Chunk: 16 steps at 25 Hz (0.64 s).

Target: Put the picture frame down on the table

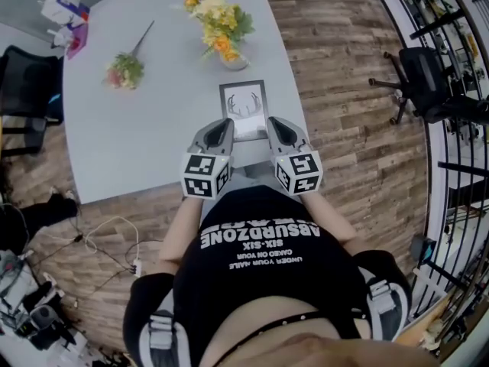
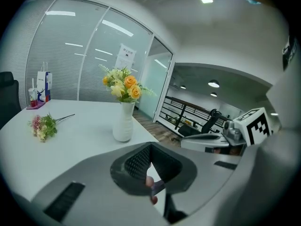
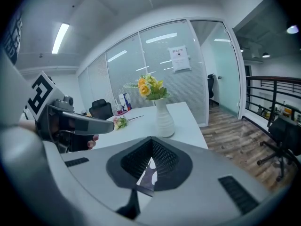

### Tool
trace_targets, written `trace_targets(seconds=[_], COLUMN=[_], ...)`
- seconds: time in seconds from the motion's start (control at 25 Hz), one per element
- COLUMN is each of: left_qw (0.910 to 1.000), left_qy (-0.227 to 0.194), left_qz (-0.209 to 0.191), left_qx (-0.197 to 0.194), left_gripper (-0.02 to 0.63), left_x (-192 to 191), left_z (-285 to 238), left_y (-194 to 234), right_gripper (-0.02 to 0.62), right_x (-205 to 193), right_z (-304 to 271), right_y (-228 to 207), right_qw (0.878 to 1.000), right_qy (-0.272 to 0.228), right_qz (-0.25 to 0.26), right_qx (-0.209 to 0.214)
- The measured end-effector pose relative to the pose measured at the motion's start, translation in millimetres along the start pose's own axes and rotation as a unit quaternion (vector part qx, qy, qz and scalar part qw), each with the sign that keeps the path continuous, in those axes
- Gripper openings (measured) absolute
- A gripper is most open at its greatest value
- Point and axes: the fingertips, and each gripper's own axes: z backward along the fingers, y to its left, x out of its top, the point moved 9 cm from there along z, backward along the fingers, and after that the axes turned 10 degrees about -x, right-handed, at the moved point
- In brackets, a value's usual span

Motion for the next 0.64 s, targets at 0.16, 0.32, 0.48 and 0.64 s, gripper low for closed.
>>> trace_targets(seconds=[0.16,0.32,0.48,0.64], left_qw=[0.9999,1.0000,0.9999,0.9998], left_qy=[0.009,0.009,0.014,0.019], left_qz=[-0.006,-0.002,-0.001,0.003], left_qx=[0.002,0.004,0.004,0.005], left_gripper=[0.015,0.015,0.015,0.015], left_x=[-4,-7,-11,-12], left_z=[1,1,-2,-5], left_y=[-2,-3,-4,-1], right_gripper=[0.015,0.015,0.015,0.015], right_x=[-2,-5,-8,-8], right_z=[2,4,4,0], right_y=[1,1,1,-1], right_qw=[1.000,1.000,1.000,1.000], right_qy=[0.003,0.011,0.013,0.015], right_qz=[0.004,0.008,0.007,0.006], right_qx=[-0.001,-0.004,0.000,0.002])
